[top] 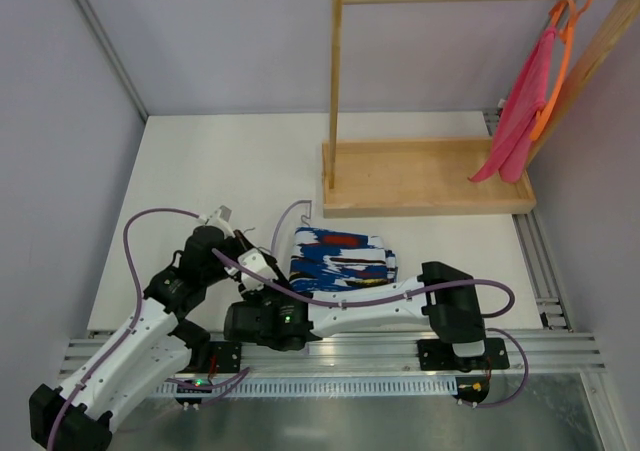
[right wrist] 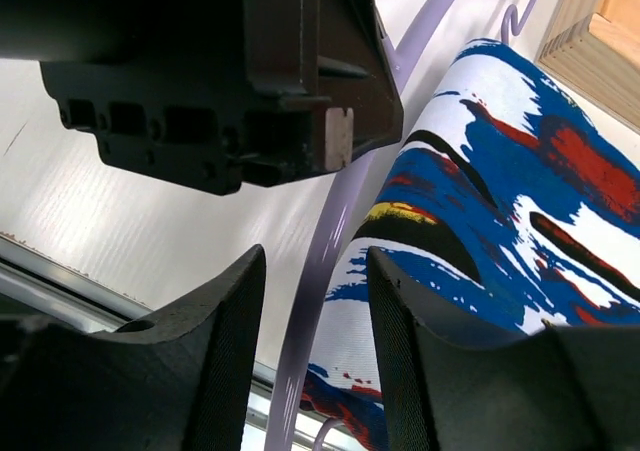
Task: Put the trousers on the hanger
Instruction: Pass the hanger from the left arm to the right
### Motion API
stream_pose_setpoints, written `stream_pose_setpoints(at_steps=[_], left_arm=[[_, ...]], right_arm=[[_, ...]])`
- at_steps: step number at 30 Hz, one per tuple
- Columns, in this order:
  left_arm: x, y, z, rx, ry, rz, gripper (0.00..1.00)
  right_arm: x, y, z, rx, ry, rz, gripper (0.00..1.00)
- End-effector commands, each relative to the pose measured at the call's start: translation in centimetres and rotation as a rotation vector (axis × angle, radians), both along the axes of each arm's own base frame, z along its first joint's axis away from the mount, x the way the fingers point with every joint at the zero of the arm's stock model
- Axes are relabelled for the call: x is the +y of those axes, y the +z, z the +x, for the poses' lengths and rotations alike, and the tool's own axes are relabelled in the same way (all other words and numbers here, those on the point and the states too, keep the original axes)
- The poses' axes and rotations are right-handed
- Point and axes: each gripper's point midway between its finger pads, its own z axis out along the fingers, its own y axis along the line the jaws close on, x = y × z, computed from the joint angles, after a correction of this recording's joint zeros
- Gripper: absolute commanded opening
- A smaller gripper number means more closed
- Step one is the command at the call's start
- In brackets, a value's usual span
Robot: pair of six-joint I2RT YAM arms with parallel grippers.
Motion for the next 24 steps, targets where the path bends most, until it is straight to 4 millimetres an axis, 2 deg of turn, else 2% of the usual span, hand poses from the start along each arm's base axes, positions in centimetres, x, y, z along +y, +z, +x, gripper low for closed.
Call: stream_pose_setpoints(at_steps=[1,2,3,5,7,9,14,16,17,18,19,20,21,22,24], left_arm=[[-1.7,5.6,1.4,-0.129,-0.015,-0.137,0.00],[-1.8,5.7,1.4,-0.129,-0.015,-0.140,0.00],[-1.8,5.8,1.4,-0.131,-0.013,-0.145,0.00],[-1.9,6.3,1.5,-0.143,-0.015,-0.161,0.00],[-2.1,6.7,1.5,-0.152,-0.016,-0.175,0.00],[-2.2,7.2,1.6,-0.159,-0.022,-0.182,0.00],[-2.4,9.0,1.4,-0.193,-0.049,-0.186,0.01],[-2.2,9.5,1.3,-0.206,-0.047,-0.184,0.09],[-2.1,10.2,1.4,-0.223,-0.042,-0.188,0.23],[-2.1,10.3,1.4,-0.224,-0.042,-0.183,0.29],[-2.1,10.5,1.4,-0.229,-0.042,-0.182,0.33],[-2.1,11.2,1.4,-0.241,-0.046,-0.183,0.39],[-2.3,11.2,1.5,-0.236,-0.052,-0.182,0.41],[-2.5,11.5,1.5,-0.241,-0.064,-0.190,0.42],[-3.2,12.0,1.3,-0.229,-0.095,-0.224,0.45]], right_arm=[[0.0,1.2,0.5,-0.043,-0.035,0.008,0.46],[0.0,1.2,0.5,-0.045,-0.035,0.005,0.43],[-0.1,1.2,0.5,-0.044,-0.033,0.001,0.35],[-0.1,1.2,0.5,-0.044,-0.031,-0.006,0.28],[0.1,1.2,0.4,-0.041,-0.022,-0.007,0.12],[0.3,1.3,0.4,-0.040,-0.010,-0.008,0.04],[-0.3,2.9,0.5,-0.048,-0.023,0.034,0.04],[-1.3,4.3,0.6,-0.051,-0.031,0.080,0.04],[-1.7,4.8,0.6,-0.052,-0.035,0.100,0.04],[-2.6,4.5,0.7,-0.053,-0.037,0.093,0.04],[-3.0,6.5,0.6,-0.054,-0.033,0.163,0.04],[-3.3,6.9,0.6,-0.053,-0.031,0.188,0.04],[-3.8,6.8,0.6,-0.047,-0.026,0.219,0.04],[-4.4,8.5,0.5,-0.044,-0.022,0.279,0.04],[-5.2,9.0,0.5,-0.045,-0.015,0.328,0.04]])
